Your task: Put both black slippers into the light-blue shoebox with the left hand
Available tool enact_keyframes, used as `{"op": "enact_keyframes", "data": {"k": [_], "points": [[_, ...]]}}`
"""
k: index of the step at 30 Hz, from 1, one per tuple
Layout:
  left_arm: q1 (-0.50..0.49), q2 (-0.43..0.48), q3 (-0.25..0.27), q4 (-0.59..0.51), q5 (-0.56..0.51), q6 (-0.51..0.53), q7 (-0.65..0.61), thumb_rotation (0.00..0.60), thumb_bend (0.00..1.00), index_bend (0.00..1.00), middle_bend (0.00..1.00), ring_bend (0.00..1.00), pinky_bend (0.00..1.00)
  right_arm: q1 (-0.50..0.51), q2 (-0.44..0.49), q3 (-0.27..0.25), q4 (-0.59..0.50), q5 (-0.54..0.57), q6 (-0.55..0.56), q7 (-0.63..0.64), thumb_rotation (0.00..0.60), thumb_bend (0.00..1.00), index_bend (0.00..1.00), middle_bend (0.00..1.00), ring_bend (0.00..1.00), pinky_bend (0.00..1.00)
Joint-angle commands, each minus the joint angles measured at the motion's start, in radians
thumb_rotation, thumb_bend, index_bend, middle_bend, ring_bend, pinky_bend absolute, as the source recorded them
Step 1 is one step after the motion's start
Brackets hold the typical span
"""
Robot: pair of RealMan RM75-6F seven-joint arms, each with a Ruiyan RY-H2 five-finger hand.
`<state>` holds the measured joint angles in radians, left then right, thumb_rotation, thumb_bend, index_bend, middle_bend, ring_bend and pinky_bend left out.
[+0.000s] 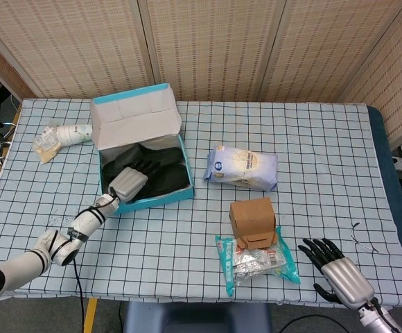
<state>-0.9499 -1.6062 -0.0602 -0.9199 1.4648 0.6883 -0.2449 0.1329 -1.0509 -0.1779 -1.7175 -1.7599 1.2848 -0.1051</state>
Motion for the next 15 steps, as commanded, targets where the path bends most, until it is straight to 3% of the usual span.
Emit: {"op": "enact_keyframes", "data": {"k": [1, 15], "points": [[-0.015, -0.014, 0.007, 0.03, 0.011, -0.017, -0.039, 0.6, 0.6, 0.0, 0.0, 0.0, 0.0, 0.001, -0.002, 0.002, 0.001, 0.004, -0.003, -0.003, 0.6, 0.25, 0.0, 0.0, 0.0, 0.0], [-0.03, 0.001, 0.058, 0.042, 0.04, -0.089, -0.175, 0.6, 0.6, 0.0, 0.0, 0.0, 0.01, 0.002, -0.01, 0.001, -0.002, 0.011, -0.013, -0.022, 0.6, 0.25, 0.0, 0.0, 0.0, 0.0]]}}
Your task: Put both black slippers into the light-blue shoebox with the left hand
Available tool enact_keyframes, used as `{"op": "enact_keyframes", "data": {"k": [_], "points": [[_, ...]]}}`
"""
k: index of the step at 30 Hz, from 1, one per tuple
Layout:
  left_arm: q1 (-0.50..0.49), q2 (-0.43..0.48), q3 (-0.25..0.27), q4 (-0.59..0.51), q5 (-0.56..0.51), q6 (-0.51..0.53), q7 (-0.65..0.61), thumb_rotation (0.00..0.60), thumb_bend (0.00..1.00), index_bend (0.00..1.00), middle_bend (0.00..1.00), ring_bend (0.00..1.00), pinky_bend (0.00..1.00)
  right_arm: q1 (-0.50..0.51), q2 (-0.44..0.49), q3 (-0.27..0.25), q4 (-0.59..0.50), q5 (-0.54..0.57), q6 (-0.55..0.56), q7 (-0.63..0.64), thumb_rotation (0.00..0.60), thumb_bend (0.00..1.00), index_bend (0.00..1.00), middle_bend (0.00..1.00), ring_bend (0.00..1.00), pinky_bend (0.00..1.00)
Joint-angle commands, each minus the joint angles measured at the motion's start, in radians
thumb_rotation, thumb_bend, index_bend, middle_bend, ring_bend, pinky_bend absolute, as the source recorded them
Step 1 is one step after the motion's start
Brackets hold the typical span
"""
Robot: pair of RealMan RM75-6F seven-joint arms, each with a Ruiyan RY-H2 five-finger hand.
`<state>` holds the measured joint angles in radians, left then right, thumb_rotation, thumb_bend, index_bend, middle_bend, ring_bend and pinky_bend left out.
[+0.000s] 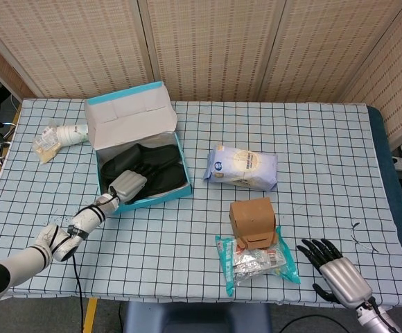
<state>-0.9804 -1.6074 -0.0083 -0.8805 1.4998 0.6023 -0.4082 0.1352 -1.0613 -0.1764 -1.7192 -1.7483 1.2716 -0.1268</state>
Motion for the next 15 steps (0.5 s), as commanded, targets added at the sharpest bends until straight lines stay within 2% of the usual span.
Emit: {"op": "enact_keyframes", "data": {"k": [1, 6, 13, 15], "points": [[0.0, 0.004, 0.009, 0.003, 0.008, -0.003, -0.016, 0.6, 0.6, 0.0, 0.0, 0.0, 0.01, 0.0, 0.0, -0.001, -0.001, -0.001, 0.001, 0.0, 0.6, 0.25, 0.0, 0.0, 0.0, 0.0], [0.002, 0.025, 0.004, -0.024, 0.017, 0.032, -0.032, 0.6, 0.6, 0.0, 0.0, 0.0, 0.01, 0.0, 0.003, -0.003, -0.001, -0.006, 0.004, 0.003, 0.6, 0.25, 0.0, 0.0, 0.0, 0.0], [0.049, 0.083, -0.025, -0.12, 0.063, 0.257, -0.068, 0.6, 0.58, 0.0, 0.0, 0.0, 0.0, -0.002, 0.009, -0.007, -0.001, -0.017, 0.016, 0.018, 0.6, 0.25, 0.0, 0.0, 0.0, 0.0], [0.054, 0.096, -0.024, -0.139, 0.069, 0.274, -0.074, 0.6, 0.57, 0.0, 0.0, 0.0, 0.0, -0.002, 0.01, -0.007, -0.001, -0.019, 0.017, 0.019, 0.6, 0.25, 0.0, 0.0, 0.0, 0.0]]}}
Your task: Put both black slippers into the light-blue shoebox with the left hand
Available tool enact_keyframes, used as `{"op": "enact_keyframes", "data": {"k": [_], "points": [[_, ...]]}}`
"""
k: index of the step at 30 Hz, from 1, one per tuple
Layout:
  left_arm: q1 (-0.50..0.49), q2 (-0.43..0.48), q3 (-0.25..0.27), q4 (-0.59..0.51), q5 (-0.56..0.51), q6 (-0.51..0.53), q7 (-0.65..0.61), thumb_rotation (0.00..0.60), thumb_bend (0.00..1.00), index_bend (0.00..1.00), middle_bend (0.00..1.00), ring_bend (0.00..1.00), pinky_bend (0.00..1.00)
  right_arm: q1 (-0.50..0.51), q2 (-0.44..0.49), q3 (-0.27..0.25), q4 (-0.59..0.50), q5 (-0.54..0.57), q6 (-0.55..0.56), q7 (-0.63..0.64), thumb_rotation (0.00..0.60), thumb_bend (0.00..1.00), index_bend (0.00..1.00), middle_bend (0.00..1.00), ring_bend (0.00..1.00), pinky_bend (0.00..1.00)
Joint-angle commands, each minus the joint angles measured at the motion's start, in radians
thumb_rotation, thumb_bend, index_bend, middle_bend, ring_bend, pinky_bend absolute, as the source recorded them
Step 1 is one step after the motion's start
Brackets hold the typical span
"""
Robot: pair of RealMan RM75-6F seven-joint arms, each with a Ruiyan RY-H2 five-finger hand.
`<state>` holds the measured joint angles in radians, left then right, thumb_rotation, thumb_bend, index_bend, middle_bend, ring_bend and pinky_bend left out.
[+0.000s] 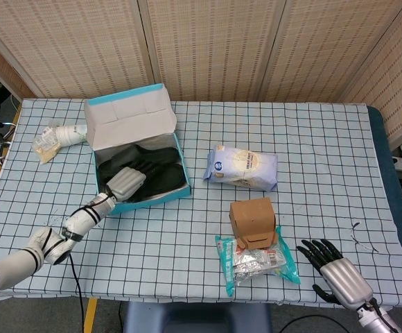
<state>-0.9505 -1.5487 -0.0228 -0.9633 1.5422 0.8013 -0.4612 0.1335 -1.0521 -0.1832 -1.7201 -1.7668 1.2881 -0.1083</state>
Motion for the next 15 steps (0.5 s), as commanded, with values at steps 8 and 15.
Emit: {"op": "enact_keyframes", "data": {"k": [8, 15], "points": [[0.05, 0.123, 0.004, -0.189, 0.057, 0.147, -0.032, 0.6, 0.56, 0.0, 0.0, 0.0, 0.01, -0.004, 0.004, -0.009, 0.001, -0.019, 0.013, 0.007, 0.6, 0.25, 0.0, 0.0, 0.0, 0.0], [0.058, 0.114, -0.027, -0.165, 0.009, 0.147, 0.011, 0.6, 0.56, 0.0, 0.0, 0.0, 0.0, -0.006, 0.007, -0.012, 0.0, -0.026, 0.018, 0.011, 0.6, 0.25, 0.0, 0.0, 0.0, 0.0]]}}
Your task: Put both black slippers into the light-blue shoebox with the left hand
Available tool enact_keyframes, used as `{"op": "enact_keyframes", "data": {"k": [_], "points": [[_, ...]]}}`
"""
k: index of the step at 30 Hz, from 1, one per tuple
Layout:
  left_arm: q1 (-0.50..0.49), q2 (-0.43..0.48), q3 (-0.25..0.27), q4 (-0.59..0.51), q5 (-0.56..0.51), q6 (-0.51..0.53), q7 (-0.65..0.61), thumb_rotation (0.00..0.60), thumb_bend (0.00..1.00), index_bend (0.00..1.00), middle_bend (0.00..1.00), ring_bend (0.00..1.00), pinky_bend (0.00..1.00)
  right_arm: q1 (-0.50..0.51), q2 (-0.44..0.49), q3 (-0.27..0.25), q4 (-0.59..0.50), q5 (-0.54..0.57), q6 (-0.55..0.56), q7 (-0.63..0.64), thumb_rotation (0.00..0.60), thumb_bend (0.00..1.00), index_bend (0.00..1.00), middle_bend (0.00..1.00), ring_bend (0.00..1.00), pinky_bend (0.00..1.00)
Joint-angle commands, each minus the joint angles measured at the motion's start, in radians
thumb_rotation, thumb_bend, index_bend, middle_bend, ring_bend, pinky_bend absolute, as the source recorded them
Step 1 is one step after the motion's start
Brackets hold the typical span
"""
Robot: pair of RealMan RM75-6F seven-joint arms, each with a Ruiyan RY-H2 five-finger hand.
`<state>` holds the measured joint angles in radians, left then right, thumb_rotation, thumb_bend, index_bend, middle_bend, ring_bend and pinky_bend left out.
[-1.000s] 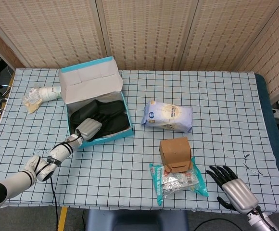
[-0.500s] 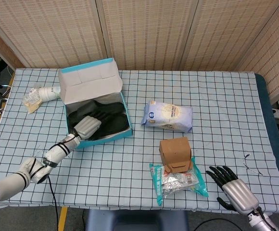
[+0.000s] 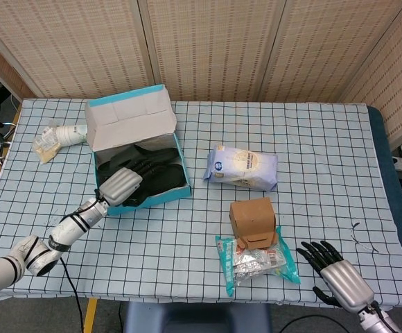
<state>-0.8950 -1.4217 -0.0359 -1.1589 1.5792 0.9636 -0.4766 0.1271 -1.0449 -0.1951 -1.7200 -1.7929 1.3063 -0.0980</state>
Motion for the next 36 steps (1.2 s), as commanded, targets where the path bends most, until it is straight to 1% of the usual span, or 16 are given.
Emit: {"op": "enact_keyframes", "data": {"k": [1, 5, 9, 12, 16, 19, 22, 27, 31, 36], "points": [[0.001, -0.017, -0.016, 0.042, -0.042, -0.034, 0.036, 0.6, 0.56, 0.0, 0.0, 0.0, 0.0, 0.0, 0.0, 0.001, 0.0, 0.001, 0.0, 0.001, 0.6, 0.25, 0.0, 0.0, 0.0, 0.0], [-0.004, -0.023, -0.011, 0.066, -0.072, -0.096, 0.05, 0.6, 0.56, 0.0, 0.0, 0.0, 0.0, 0.002, -0.001, 0.003, 0.002, 0.004, -0.005, 0.0, 0.6, 0.25, 0.0, 0.0, 0.0, 0.0], [-0.006, -0.044, -0.004, 0.114, -0.093, -0.142, 0.085, 0.6, 0.56, 0.0, 0.0, 0.0, 0.0, 0.005, -0.004, 0.003, 0.002, 0.008, -0.013, -0.004, 0.6, 0.25, 0.0, 0.0, 0.0, 0.0], [-0.007, -0.058, -0.011, 0.142, -0.108, -0.154, 0.1, 0.6, 0.56, 0.0, 0.0, 0.0, 0.0, 0.004, -0.002, 0.002, -0.001, 0.007, -0.013, -0.004, 0.6, 0.25, 0.0, 0.0, 0.0, 0.0], [-0.004, -0.059, -0.017, 0.152, -0.107, -0.144, 0.104, 0.6, 0.56, 0.0, 0.0, 0.0, 0.0, 0.005, -0.002, 0.002, -0.001, 0.007, -0.014, -0.005, 0.6, 0.25, 0.0, 0.0, 0.0, 0.0], [-0.002, -0.053, -0.015, 0.148, -0.11, -0.156, 0.098, 0.6, 0.56, 0.0, 0.0, 0.0, 0.0, 0.006, -0.004, 0.002, -0.001, 0.009, -0.019, -0.009, 0.6, 0.25, 0.0, 0.0, 0.0, 0.0], [-0.004, -0.053, -0.004, 0.153, -0.118, -0.198, 0.086, 0.6, 0.56, 0.0, 0.0, 0.0, 0.0, 0.006, -0.005, 0.001, -0.001, 0.008, -0.02, -0.011, 0.6, 0.25, 0.0, 0.0, 0.0, 0.0], [-0.016, -0.082, 0.016, 0.206, -0.134, -0.293, 0.062, 0.6, 0.56, 0.0, 0.0, 0.0, 0.0, 0.003, -0.004, 0.0, -0.003, 0.007, -0.015, -0.012, 0.6, 0.25, 0.0, 0.0, 0.0, 0.0], [-0.022, -0.102, 0.025, 0.243, -0.133, -0.332, 0.044, 0.6, 0.57, 0.0, 0.0, 0.0, 0.0, 0.004, -0.005, -0.001, -0.003, 0.006, -0.017, -0.014, 0.6, 0.25, 0.0, 0.0, 0.0, 0.0], [-0.029, -0.107, 0.038, 0.256, -0.125, -0.372, 0.022, 0.6, 0.57, 0.0, 0.0, 0.0, 0.0, 0.006, -0.009, 0.001, -0.002, 0.012, -0.026, -0.019, 0.6, 0.25, 0.0, 0.0, 0.0, 0.0]]}}
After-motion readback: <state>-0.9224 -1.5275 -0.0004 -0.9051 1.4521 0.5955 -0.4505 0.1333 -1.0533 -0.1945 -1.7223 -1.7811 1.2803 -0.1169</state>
